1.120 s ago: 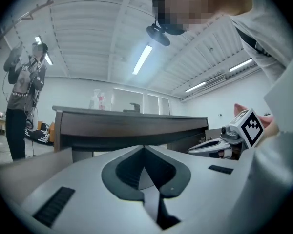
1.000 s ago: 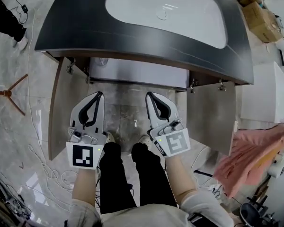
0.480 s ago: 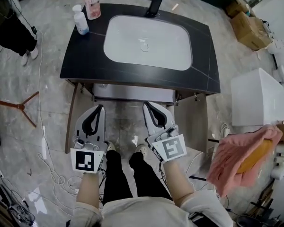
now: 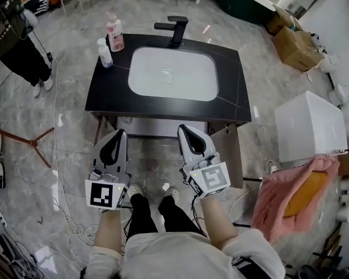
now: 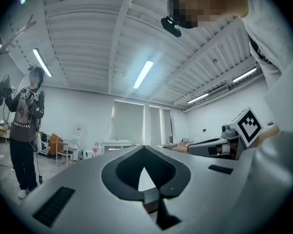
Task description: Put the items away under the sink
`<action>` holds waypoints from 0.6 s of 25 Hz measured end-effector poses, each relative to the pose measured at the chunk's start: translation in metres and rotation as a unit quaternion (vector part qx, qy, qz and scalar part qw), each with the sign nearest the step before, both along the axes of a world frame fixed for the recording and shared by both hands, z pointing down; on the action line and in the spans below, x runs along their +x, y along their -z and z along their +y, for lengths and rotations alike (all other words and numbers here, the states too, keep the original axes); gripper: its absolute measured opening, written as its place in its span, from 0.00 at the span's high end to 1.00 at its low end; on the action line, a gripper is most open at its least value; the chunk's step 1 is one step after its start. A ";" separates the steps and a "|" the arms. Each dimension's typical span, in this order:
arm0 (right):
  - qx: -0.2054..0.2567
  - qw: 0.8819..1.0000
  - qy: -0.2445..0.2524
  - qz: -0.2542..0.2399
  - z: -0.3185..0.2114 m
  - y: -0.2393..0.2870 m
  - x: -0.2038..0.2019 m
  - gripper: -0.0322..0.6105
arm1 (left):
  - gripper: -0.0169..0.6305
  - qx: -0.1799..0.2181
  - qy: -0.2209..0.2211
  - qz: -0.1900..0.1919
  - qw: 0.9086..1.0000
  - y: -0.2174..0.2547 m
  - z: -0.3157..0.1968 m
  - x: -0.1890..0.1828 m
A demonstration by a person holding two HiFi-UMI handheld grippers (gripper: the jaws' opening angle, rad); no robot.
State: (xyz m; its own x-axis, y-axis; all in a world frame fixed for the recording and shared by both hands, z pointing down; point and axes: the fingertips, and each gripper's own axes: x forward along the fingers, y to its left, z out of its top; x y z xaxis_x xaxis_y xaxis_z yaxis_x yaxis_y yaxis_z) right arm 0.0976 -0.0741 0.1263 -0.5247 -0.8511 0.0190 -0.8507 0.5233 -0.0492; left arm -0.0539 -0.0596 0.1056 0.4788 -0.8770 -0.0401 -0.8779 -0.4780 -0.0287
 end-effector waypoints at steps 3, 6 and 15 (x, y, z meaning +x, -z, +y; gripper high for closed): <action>0.006 1.000 -0.001 -0.007 0.002 0.022 0.003 0.95 | 0.96 0.011 -0.001 0.002 1.000 0.024 0.001 0.000; 0.011 1.000 -0.003 -0.005 0.005 0.038 0.003 0.95 | 0.96 0.019 -0.002 0.008 1.000 0.042 0.003 -0.001; 0.032 0.999 -0.001 -0.002 0.020 0.069 0.006 0.95 | 0.96 0.033 -0.005 0.015 0.999 0.079 0.017 0.000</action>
